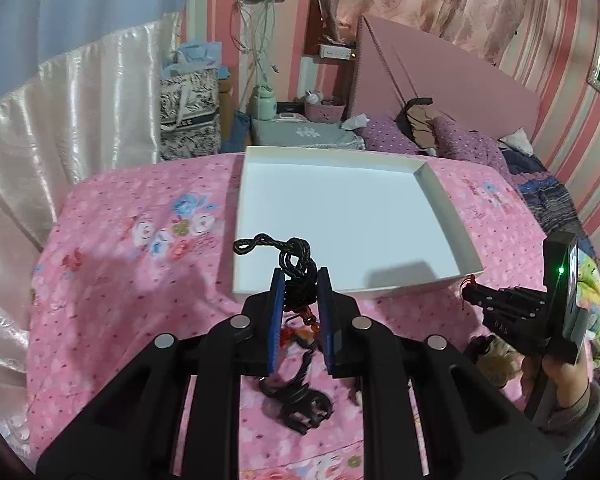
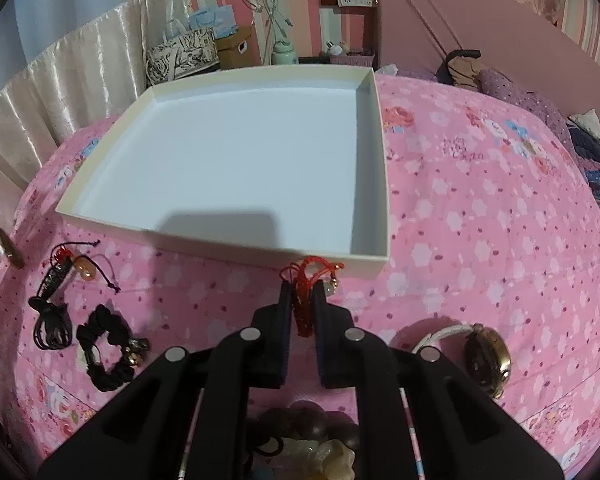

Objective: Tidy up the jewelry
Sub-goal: 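Carry both held items over the white tray and open both tools, then withdraw both open tools from the tray back toward the remaining jewelry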

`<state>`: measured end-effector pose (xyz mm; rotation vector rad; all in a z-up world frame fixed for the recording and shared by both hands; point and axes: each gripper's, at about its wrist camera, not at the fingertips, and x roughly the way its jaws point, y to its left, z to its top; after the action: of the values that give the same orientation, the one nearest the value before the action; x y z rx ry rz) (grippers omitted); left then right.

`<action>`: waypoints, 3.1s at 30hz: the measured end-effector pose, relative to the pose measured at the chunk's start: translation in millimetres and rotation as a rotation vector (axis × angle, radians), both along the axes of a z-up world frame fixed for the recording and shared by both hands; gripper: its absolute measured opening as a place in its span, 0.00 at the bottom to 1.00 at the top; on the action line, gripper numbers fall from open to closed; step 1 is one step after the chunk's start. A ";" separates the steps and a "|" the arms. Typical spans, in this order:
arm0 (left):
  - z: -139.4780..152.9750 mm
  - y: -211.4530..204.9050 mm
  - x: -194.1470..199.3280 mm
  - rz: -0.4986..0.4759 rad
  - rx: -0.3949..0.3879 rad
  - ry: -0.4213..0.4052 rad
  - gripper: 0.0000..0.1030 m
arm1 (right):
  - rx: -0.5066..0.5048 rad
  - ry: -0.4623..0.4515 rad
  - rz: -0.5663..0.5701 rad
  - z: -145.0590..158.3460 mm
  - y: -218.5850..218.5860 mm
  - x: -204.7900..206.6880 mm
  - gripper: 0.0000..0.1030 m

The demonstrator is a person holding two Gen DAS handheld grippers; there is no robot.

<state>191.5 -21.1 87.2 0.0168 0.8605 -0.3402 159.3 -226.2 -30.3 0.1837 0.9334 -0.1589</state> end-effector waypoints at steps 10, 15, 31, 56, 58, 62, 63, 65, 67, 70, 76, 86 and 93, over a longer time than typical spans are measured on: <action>-4.0 -50.7 80.4 -0.035 -0.030 0.051 0.14 | -0.040 -0.079 -0.002 58.2 -18.7 52.7 0.10; -11.4 -85.6 139.1 -0.031 -0.022 0.047 0.14 | -0.055 -0.099 -0.006 60.8 -37.7 109.9 0.10; -90.2 -108.0 244.8 0.054 0.032 0.158 0.14 | -0.073 0.001 -0.079 -2.9 -74.4 217.7 0.10; 1.9 -49.9 126.0 0.095 0.108 -0.076 0.97 | -0.061 -0.121 -0.060 72.7 -80.7 114.5 0.74; 12.7 -38.2 103.4 0.086 0.103 -0.096 0.97 | -0.101 -0.128 -0.061 80.6 -76.9 92.6 0.74; 20.7 -16.9 64.8 0.083 0.109 -0.100 0.97 | -0.133 -0.136 -0.075 89.8 -73.0 59.4 0.74; 21.1 -12.1 56.4 0.085 0.113 -0.102 0.97 | -0.127 -0.141 -0.081 92.0 -71.7 49.0 0.74; 19.2 -0.1 39.4 0.095 0.118 -0.100 0.97 | -0.105 -0.153 -0.094 95.4 -71.3 31.4 0.75; 14.9 8.9 28.9 0.096 0.109 -0.086 0.97 | -0.082 -0.162 -0.114 95.6 -70.7 15.4 0.82; 3.3 20.2 17.5 0.094 0.088 -0.056 0.97 | -0.080 -0.179 -0.128 93.2 -66.5 -5.7 0.84; -20.7 30.9 2.4 0.091 0.082 -0.004 0.97 | -0.125 -0.172 -0.126 84.9 -50.7 -30.1 0.84; -43.8 34.6 -13.7 0.091 0.082 0.024 0.97 | -0.090 -0.127 -0.124 63.7 -42.6 -48.5 0.84; -66.7 48.7 -6.8 0.124 0.062 0.076 0.97 | -0.090 -0.102 -0.125 46.8 -32.6 -55.0 0.84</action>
<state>184.7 27.6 20.5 0.0085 0.9423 -0.1989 104.3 -258.8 16.5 0.1653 0.8119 -0.3042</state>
